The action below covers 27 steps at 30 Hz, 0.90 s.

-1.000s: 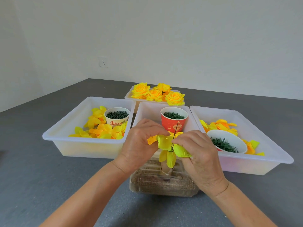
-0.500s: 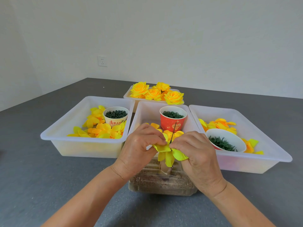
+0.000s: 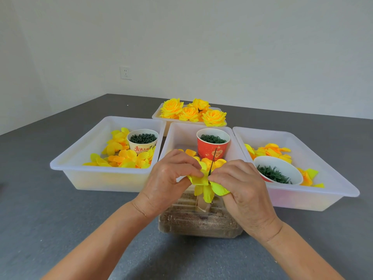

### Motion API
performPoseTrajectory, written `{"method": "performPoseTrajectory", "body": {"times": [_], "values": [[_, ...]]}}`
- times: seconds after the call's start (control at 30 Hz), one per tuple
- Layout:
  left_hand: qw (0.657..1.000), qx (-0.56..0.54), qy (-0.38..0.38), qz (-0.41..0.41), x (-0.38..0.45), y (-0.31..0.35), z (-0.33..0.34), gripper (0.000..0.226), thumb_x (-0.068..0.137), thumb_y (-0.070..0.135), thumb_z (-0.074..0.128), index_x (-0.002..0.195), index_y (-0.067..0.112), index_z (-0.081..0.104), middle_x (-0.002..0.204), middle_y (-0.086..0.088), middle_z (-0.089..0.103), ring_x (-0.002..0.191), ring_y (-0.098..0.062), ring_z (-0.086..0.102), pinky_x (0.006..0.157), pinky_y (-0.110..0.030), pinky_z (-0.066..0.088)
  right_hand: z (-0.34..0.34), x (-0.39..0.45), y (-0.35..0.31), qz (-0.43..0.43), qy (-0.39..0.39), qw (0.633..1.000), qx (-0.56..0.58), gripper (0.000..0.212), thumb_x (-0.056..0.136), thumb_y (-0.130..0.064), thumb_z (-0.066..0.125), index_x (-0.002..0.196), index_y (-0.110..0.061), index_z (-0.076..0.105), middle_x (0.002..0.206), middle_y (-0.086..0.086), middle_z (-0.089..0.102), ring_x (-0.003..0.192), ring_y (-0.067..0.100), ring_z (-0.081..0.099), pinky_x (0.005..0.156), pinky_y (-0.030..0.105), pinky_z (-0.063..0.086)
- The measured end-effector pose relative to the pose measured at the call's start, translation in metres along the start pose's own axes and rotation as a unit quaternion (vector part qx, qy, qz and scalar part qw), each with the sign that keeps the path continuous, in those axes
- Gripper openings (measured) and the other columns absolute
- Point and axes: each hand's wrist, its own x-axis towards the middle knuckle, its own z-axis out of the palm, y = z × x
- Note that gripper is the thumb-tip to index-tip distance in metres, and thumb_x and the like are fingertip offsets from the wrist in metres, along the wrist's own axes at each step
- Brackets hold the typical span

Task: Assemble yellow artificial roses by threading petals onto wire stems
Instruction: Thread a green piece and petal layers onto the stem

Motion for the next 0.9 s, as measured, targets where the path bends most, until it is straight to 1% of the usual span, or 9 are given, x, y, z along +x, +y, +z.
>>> {"method": "performPoseTrajectory", "body": {"times": [0.3,0.43,0.5,0.63,0.7,0.77,0.8,0.83,0.9], "values": [[1.0,0.021,-0.018,0.008,-0.002,0.0,0.0,0.027,0.065,-0.013,0.071,0.079,0.009,0.076,0.086,-0.003,0.07,0.084,-0.025,0.059,0.072,-0.039,0.05,-0.002,0.0,-0.001,-0.003,-0.01,1.0,0.002,0.011,0.076,-0.003,0.065,0.08,-0.009,0.073,0.083,-0.001,0.07,0.078,0.027,0.062,0.065,0.037,0.047],[0.997,0.052,-0.022,0.052,-0.002,0.002,-0.001,0.02,0.072,-0.004,0.061,0.078,0.007,0.076,0.085,-0.005,0.07,0.08,-0.03,0.06,0.067,-0.041,0.052,-0.001,0.0,-0.001,0.003,-0.012,1.0,0.003,0.014,0.073,0.001,0.067,0.08,-0.009,0.074,0.083,0.0,0.07,0.078,0.027,0.062,0.066,0.037,0.047],[0.995,0.065,-0.026,0.065,-0.002,0.003,-0.002,0.024,0.074,0.001,0.052,0.079,0.006,0.075,0.085,-0.006,0.07,0.08,-0.03,0.06,0.067,-0.04,0.052,-0.001,0.0,-0.001,0.0,-0.011,1.0,-0.002,0.015,0.071,0.003,0.068,0.08,-0.009,0.074,0.083,-0.001,0.07,0.078,0.027,0.063,0.066,0.036,0.047],[0.99,0.099,-0.03,0.096,-0.002,0.004,-0.001,0.021,0.075,-0.007,0.056,0.077,0.003,0.074,0.085,-0.007,0.07,0.078,-0.03,0.061,0.065,-0.039,0.052,-0.004,0.003,-0.002,-0.014,-0.024,1.0,-0.006,0.015,0.076,0.0,0.061,0.077,-0.009,0.073,0.083,0.0,0.07,0.078,0.026,0.062,0.065,0.036,0.046],[0.987,0.11,-0.032,0.11,-0.002,0.005,-0.002,0.023,0.077,-0.005,0.052,0.076,0.003,0.074,0.085,-0.007,0.07,0.077,-0.03,0.062,0.065,-0.038,0.052,-0.008,0.005,-0.002,-0.007,-0.054,0.998,0.006,0.013,0.071,0.0,0.066,0.078,-0.009,0.073,0.084,-0.002,0.07,0.081,0.025,0.061,0.068,0.036,0.046],[0.986,0.117,-0.029,0.114,-0.002,0.006,-0.004,0.026,0.078,-0.002,0.049,0.077,0.004,0.074,0.085,-0.007,0.07,0.077,-0.03,0.062,0.065,-0.037,0.053,-0.013,0.006,-0.003,0.04,-0.094,0.993,0.058,0.016,0.066,-0.008,0.073,0.082,-0.012,0.073,0.086,-0.007,0.069,0.088,0.021,0.06,0.075,0.034,0.046],[0.985,0.122,-0.029,0.114,-0.003,0.006,-0.004,0.027,0.079,-0.001,0.048,0.077,0.004,0.075,0.085,-0.007,0.07,0.078,-0.03,0.062,0.065,-0.037,0.053,-0.017,0.007,-0.004,0.085,-0.107,0.984,0.112,0.017,0.067,-0.016,0.071,0.083,-0.014,0.073,0.087,-0.009,0.068,0.092,0.017,0.059,0.08,0.029,0.045],[0.985,0.128,-0.028,0.115,-0.003,0.007,-0.005,0.028,0.079,0.0,0.048,0.077,0.005,0.075,0.085,-0.007,0.07,0.078,-0.03,0.062,0.065,-0.036,0.053,-0.02,0.008,-0.005,0.144,-0.112,0.967,0.178,0.017,0.069,-0.025,0.068,0.083,-0.017,0.073,0.087,-0.011,0.068,0.095,0.013,0.058,0.083,0.022,0.044],[0.984,0.13,-0.026,0.115,-0.004,0.007,-0.005,0.029,0.077,-0.001,0.046,0.078,0.005,0.075,0.086,-0.006,0.07,0.078,-0.029,0.062,0.065,-0.036,0.053,-0.021,0.012,-0.006,0.271,-0.09,0.916,0.281,0.019,0.074,-0.042,0.065,0.077,-0.025,0.072,0.083,-0.013,0.069,0.092,0.002,0.059,0.079,0.013,0.042]]}}
